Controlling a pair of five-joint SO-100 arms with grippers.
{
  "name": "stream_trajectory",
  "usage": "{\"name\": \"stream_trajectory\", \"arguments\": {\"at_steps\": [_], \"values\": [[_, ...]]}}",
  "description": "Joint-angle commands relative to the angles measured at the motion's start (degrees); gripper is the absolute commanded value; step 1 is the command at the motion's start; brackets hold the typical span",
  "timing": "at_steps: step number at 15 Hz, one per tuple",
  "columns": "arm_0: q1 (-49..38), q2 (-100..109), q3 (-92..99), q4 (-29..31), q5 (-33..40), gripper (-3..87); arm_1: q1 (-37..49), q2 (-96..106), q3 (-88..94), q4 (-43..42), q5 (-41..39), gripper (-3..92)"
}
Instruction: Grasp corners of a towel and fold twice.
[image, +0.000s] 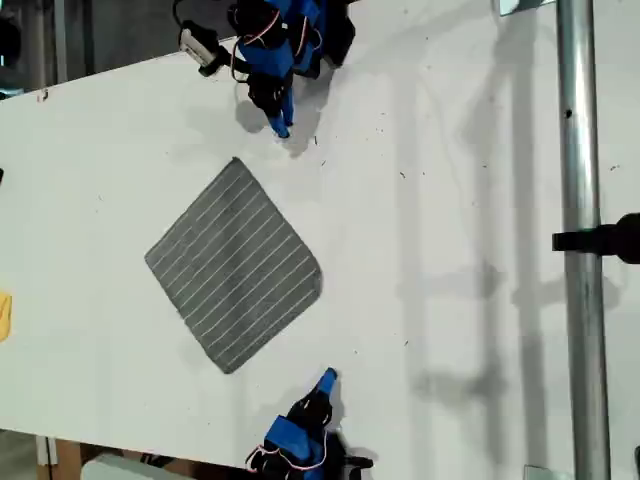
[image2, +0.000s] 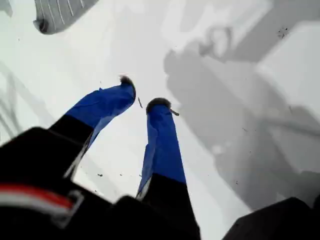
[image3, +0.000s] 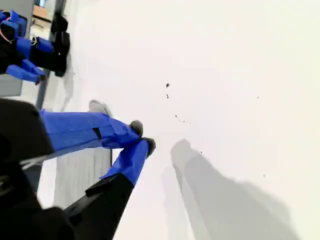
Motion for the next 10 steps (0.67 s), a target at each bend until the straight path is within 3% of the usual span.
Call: {"name": "stream_trajectory", "arguments": {"at_steps": [1,10], "values": [[-11.69,0.35,0.26,-0.09,-47.37,-1.6,-10.37,0.53,-1.93,-6.06,0.62,-0.3],[-11.78,0.35,0.26,-0.35,-48.96,-0.6,-11.69,0.53,-2.37,-5.71,1.23,-0.3]]}}
